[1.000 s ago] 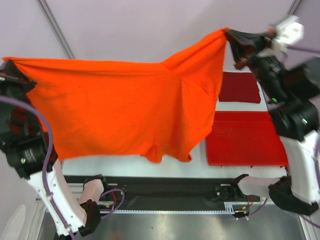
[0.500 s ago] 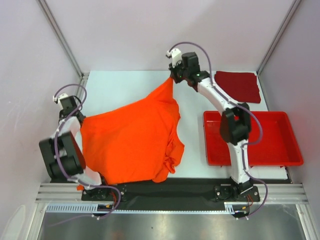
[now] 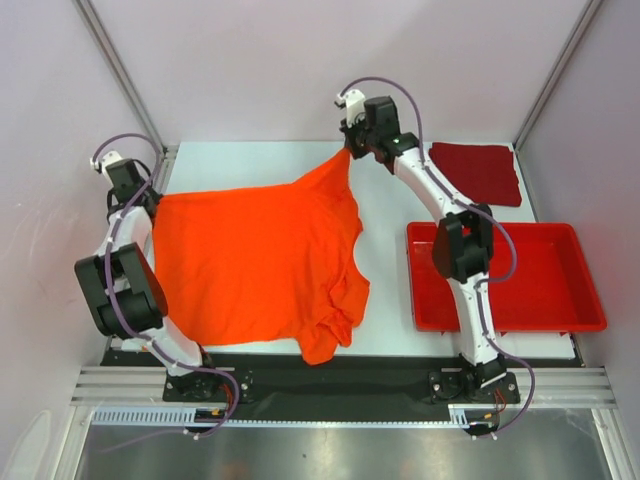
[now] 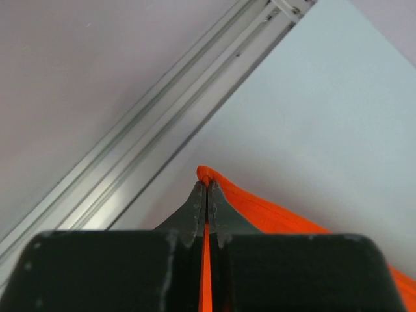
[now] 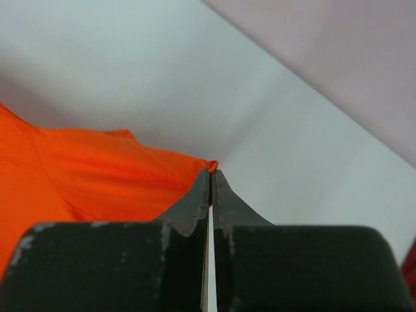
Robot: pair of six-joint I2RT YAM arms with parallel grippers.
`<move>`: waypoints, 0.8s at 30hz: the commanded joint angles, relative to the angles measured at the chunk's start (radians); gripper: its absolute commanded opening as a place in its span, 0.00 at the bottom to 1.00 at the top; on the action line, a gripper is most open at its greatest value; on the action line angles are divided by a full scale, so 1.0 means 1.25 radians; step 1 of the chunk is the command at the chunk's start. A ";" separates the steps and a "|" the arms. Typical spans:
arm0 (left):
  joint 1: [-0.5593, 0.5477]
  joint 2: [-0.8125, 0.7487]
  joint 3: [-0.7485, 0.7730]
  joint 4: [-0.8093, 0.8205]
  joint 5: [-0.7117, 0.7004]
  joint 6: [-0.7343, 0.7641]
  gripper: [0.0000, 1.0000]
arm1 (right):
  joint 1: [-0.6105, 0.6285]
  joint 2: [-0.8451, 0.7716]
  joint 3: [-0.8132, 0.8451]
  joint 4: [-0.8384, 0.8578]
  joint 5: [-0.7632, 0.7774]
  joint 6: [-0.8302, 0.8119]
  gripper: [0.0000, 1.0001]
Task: Fold and stack the t-shirts
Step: Fold the tshirt
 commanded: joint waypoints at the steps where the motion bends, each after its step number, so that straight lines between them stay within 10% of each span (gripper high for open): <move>1: -0.009 -0.101 0.036 -0.020 0.065 -0.045 0.00 | -0.004 -0.170 0.020 0.025 0.024 0.003 0.00; 12: -0.023 -0.424 0.245 -0.171 0.139 -0.050 0.00 | 0.033 -0.626 -0.101 0.028 0.051 -0.022 0.00; 24: -0.046 -0.386 0.923 -0.216 0.136 -0.004 0.00 | 0.042 -0.802 -0.018 0.258 0.031 -0.207 0.00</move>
